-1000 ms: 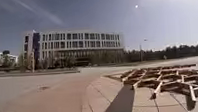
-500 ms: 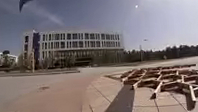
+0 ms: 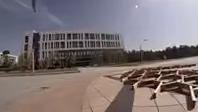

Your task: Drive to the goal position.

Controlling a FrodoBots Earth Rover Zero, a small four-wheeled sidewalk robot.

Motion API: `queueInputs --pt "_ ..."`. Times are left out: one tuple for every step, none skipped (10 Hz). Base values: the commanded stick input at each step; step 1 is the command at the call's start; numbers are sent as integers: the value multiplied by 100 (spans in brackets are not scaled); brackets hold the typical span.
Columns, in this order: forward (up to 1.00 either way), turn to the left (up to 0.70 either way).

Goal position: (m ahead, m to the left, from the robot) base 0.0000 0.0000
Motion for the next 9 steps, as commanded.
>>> queueInputs --pt "5 0" --pt "5 0" --pt "5 0" --pt "5 0" --pt "5 0" --pt "5 0" --pt "5 0" --pt "5 0" --pt "5 0"
